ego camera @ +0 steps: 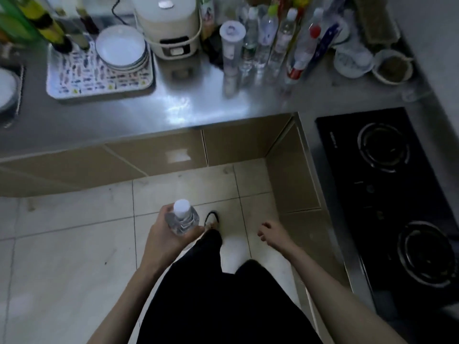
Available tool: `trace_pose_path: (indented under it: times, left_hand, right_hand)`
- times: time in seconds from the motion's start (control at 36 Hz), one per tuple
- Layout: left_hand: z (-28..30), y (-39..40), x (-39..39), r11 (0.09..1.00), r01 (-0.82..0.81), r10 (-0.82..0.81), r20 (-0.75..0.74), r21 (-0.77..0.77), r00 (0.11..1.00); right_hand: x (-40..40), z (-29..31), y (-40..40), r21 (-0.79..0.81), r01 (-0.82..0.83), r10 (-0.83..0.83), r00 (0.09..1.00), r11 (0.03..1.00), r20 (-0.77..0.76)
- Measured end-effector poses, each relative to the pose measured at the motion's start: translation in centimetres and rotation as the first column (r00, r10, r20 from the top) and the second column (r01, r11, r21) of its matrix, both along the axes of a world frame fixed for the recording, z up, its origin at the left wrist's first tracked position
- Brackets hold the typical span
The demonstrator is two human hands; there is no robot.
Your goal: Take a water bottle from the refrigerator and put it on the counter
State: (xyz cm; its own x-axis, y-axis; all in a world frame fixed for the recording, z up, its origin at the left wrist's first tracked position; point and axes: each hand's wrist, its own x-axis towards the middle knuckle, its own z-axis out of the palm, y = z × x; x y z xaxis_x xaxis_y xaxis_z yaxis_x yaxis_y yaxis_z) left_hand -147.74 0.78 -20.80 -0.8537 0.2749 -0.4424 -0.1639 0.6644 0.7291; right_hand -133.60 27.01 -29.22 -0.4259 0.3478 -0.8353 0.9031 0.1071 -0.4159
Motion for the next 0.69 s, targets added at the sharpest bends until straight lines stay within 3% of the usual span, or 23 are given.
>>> trace_pose_path:
  times: [0.19, 0.42, 0.56, 0.69]
  left_hand:
    - [1.5, 9.9, -13.7, 0.981, 0.192, -0.19, -0.061, 0.028, 0.98]
    - [1.5, 23.0, -24.9, 0.944, 0.308, -0.288, -0.166, 0.118, 0.943]
    - [-1.0, 30.7, -29.2, 0.905, 0.424, -0.402, -0.283, 0.018, 0.871]
    - [-3.6, 38.3, -32.3, 0.921, 0.39, -0.38, -0.247, -0.009, 0.891]
  right_hand:
    - [-0.4, 1.1, 6.8, 0.023, 0.126, -0.128, 0.972, 0.992, 0.196]
    - [-3.6, -0.9, 14.4, -0.021, 0.267, -0.241, 0.898, 0.963, 0.368]
    - [-11.0, -2.5, 19.7, -0.082, 0.285, -0.245, 0.914, 0.955, 0.324]
    - [-18.1, -2.2, 25.1, -0.067, 0.101, -0.08, 0.962, 0.993, 0.26]
